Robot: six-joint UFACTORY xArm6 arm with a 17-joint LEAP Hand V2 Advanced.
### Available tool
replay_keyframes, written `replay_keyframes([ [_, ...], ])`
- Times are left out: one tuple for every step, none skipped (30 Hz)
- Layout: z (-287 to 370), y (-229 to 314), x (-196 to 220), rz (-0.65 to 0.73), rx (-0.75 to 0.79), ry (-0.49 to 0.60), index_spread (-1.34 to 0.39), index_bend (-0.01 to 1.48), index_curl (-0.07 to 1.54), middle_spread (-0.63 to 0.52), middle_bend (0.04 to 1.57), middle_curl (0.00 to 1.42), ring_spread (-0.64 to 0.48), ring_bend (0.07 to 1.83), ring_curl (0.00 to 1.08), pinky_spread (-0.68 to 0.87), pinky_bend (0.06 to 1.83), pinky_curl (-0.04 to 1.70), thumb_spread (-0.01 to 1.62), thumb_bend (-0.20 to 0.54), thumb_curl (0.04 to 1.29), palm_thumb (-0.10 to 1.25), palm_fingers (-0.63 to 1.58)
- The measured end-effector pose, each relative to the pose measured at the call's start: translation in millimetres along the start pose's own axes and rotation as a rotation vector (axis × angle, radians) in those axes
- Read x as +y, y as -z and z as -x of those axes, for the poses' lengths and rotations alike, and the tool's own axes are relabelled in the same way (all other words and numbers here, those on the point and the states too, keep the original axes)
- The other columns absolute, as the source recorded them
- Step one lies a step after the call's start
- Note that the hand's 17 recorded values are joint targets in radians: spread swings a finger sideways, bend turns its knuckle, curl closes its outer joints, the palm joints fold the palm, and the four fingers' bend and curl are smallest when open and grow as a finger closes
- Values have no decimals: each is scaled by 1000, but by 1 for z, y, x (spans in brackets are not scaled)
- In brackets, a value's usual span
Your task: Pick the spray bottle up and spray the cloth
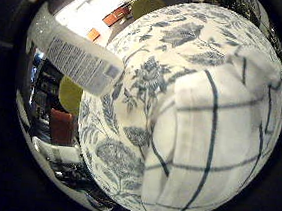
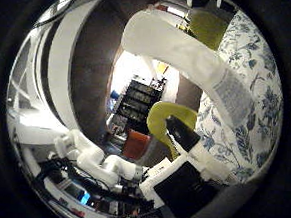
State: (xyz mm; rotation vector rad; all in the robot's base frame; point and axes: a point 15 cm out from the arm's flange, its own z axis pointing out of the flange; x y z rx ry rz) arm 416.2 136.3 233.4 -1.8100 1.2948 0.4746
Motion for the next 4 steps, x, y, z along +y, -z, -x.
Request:
replay_keyframes([
  [1, 3, 0, -1, 7, -1, -244, 165, 343, 82, 238, 360, 166, 363, 271, 364, 332, 338, 1043, -23, 447, 726, 196],
  [1, 6, -1, -6, 12, -3, -244, 166, 339, 82, 234, 360, 167, 360, 270, 365, 330, 335, 1043, -23, 446, 726, 199],
  [1, 10, -2, -10, 17, -6, -244, 166, 336, 82, 231, 360, 167, 357, 270, 365, 328, 332, 1043, -23, 446, 727, 202],
  [0, 12, -2, -11, 22, -11, -244, 165, 333, 82, 230, 361, 167, 354, 269, 365, 327, 329, 1043, -23, 446, 727, 205],
])
